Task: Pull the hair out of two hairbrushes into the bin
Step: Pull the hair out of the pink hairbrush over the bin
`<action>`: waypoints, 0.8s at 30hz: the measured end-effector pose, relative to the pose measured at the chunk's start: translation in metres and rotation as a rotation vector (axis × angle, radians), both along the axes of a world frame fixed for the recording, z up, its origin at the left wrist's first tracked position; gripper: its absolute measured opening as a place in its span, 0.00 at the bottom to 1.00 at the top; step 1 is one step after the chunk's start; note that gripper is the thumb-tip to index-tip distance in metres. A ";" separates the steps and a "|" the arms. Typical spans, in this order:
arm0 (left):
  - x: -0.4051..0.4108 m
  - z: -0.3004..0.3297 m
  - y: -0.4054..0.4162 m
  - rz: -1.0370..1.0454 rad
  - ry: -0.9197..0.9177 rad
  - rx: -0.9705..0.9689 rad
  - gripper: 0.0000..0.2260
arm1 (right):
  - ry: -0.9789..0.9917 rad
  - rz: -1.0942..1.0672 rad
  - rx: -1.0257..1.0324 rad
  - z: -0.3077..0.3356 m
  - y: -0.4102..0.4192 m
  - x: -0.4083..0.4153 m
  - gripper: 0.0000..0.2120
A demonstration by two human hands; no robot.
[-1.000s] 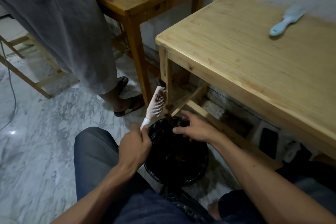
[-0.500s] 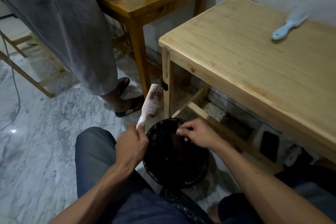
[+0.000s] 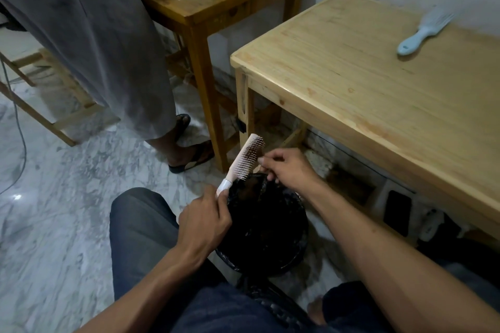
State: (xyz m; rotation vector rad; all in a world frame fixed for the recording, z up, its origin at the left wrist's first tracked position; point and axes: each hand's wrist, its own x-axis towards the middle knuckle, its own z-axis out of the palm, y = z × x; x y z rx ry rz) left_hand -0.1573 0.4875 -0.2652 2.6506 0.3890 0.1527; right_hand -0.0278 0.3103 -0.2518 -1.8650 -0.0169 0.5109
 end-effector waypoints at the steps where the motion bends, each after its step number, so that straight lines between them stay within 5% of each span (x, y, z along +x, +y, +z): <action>1: 0.001 0.000 0.001 0.008 0.001 0.004 0.13 | -0.006 -0.009 -0.015 -0.002 -0.001 -0.001 0.04; 11: 0.005 -0.012 0.021 0.126 0.024 -0.013 0.15 | 0.130 0.285 -0.269 -0.018 -0.024 -0.020 0.04; 14: 0.002 -0.011 0.016 0.071 0.015 -0.008 0.15 | 0.179 0.327 -0.247 -0.015 -0.019 -0.016 0.23; 17: -0.001 -0.007 0.009 0.015 0.001 0.004 0.13 | 0.169 0.159 -0.011 -0.002 -0.009 -0.011 0.34; 22: -0.001 -0.002 0.009 -0.016 -0.028 0.023 0.12 | 0.029 0.098 -0.035 -0.001 -0.008 -0.002 0.08; 24: 0.003 -0.002 0.014 0.043 -0.023 0.010 0.13 | 0.015 0.124 -0.107 -0.007 -0.012 -0.004 0.07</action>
